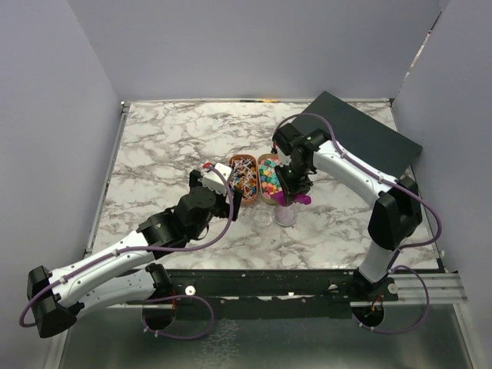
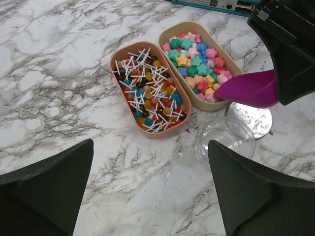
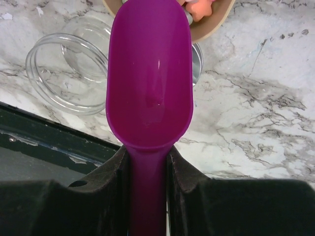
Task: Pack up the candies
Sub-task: Scoop the fake candies from the storage box.
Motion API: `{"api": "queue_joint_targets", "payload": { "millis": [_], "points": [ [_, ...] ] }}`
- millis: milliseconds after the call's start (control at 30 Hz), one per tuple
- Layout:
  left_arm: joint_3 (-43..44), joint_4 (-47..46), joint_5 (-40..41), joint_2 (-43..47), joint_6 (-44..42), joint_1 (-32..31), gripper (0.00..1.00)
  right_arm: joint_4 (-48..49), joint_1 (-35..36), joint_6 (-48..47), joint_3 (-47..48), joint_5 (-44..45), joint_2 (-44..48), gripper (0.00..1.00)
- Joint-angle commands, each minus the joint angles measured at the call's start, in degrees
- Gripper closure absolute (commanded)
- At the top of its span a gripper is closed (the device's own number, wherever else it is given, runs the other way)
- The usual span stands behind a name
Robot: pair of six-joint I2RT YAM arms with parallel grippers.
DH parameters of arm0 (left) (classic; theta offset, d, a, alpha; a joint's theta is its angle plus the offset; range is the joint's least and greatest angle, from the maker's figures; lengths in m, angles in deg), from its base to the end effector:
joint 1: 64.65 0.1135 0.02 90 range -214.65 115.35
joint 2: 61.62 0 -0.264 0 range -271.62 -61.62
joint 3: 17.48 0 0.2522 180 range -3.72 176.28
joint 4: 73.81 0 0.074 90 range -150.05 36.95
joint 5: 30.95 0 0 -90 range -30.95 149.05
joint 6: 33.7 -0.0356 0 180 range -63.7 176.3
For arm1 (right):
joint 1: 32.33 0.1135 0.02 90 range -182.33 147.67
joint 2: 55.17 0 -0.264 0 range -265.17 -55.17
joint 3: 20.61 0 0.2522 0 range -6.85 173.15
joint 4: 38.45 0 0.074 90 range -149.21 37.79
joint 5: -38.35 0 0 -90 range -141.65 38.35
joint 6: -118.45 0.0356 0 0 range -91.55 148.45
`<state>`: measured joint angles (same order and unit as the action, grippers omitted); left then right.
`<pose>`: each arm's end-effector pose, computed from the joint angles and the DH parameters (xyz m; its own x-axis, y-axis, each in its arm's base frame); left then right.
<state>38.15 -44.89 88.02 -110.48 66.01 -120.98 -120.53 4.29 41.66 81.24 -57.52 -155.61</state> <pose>0.1220 -0.1520 0.3024 -0.2869 0.1645 -0.9437 0.4373 0.8990 0.0238 0.2689 0.2044 0.2714 -0.9097 -0.3928 -0.1348 -0.4096 0.9022 0.1353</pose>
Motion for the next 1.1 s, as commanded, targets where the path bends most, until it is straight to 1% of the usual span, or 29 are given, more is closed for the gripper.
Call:
{"api": "queue_joint_targets", "payload": {
  "millis": [0, 367, 533, 767, 900, 1067],
  "points": [
    [0.77, 0.34, 2.23, 0.46, -0.93, 0.17, 0.01, -1.14, -0.94, -1.26, 2.97, -1.4, -2.87, 0.99],
    [1.07, 0.92, 4.08, 0.6, -1.77, 0.26, 0.01, -1.08, -2.24, -2.04, 8.26, -2.21, -10.59, 0.99],
    [0.92, 1.28, 4.8, 0.97, -1.54, 0.24, 0.01, 0.8, -2.88, -1.67, 9.34, -2.26, -13.17, 0.99],
    [0.67, 1.52, 5.48, 1.83, -1.69, 0.26, 0.01, 5.66, -3.31, 0.48, 7.79, -1.84, -14.96, 0.99],
    [0.76, 1.61, 5.57, 1.38, -1.81, 0.26, 0.01, 9.51, -3.31, 1.96, 5.97, 0.83, -14.89, 0.99],
    [0.67, 1.59, 5.83, 1.16, -1.87, 0.26, 0.01, 13.42, -3.31, 3.17, 3.61, 1.61, -14.0, 0.99]
  ]
}}
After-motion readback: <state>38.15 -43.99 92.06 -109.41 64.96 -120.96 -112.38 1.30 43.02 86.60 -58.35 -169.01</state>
